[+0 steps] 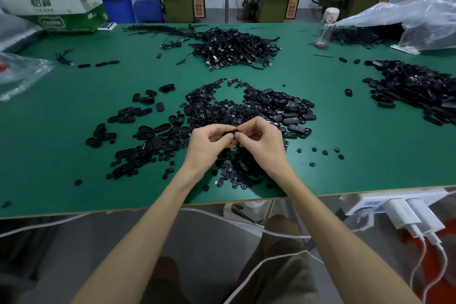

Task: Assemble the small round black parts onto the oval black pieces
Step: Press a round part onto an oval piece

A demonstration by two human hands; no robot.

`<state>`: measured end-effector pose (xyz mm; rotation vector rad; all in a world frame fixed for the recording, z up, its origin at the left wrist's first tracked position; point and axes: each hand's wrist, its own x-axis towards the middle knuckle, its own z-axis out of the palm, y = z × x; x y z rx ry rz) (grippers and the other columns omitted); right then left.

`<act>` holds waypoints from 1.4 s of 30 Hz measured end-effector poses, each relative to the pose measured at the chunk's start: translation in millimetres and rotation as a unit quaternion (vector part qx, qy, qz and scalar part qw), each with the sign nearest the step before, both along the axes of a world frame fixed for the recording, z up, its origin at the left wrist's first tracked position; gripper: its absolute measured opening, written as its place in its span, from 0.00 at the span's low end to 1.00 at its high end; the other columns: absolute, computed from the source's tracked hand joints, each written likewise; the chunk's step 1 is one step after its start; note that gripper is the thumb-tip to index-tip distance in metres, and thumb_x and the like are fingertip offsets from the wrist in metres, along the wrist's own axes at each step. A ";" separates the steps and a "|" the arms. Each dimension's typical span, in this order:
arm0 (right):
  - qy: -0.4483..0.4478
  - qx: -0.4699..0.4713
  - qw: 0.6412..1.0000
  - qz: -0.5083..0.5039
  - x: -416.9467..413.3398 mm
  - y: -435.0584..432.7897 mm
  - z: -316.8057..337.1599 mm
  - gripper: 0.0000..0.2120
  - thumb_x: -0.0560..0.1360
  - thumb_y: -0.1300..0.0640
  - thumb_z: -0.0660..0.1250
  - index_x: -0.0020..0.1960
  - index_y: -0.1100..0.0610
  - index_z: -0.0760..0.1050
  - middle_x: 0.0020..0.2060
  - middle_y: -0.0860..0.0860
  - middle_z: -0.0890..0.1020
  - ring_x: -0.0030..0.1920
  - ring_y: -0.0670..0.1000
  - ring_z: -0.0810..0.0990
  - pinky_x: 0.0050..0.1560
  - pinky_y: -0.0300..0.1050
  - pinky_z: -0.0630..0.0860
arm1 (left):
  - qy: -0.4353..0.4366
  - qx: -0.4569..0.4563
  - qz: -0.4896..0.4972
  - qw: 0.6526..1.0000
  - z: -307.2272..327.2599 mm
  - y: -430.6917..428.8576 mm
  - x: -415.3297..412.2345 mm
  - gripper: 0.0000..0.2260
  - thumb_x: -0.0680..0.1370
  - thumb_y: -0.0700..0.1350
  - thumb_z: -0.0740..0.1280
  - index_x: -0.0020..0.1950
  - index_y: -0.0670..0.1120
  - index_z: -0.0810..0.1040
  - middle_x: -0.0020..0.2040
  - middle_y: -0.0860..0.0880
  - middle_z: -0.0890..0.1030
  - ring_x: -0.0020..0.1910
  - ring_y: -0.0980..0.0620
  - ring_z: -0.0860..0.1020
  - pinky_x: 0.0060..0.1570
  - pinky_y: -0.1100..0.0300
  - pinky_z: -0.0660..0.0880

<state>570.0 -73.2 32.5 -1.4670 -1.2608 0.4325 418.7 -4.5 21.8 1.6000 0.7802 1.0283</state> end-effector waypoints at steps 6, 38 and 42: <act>-0.001 -0.011 1.000 0.006 -2.5 -1.1 1.8 0.05 0.74 0.64 0.76 0.47 0.58 0.81 0.40 0.50 0.86 0.42 0.48 0.84 0.45 0.39 0.80 | 0.036 0.027 0.020 0.999 -0.3 -0.9 1.9 0.10 0.78 0.31 0.71 0.53 0.44 0.84 0.47 0.46 0.87 0.44 0.47 0.87 0.52 0.51 0.84; -0.056 0.065 0.994 -0.074 -4.7 -2.6 5.4 0.11 0.82 0.58 0.67 0.63 0.55 0.83 0.56 0.49 0.82 0.53 0.37 0.79 0.49 0.29 0.73 | 0.048 0.066 0.130 0.988 8.9 4.7 -1.5 0.09 0.83 0.36 0.65 0.59 0.43 0.83 0.56 0.46 0.84 0.52 0.55 0.85 0.54 0.56 0.83; 0.062 0.038 0.987 -0.144 3.8 1.1 2.6 0.28 0.83 0.56 0.65 0.81 0.55 0.62 0.77 0.50 0.67 0.67 0.34 0.70 0.69 0.32 0.69 | 0.155 0.074 0.182 0.968 22.7 25.5 -27.2 0.15 0.82 0.31 0.61 0.62 0.44 0.81 0.60 0.47 0.82 0.56 0.55 0.82 0.62 0.59 0.78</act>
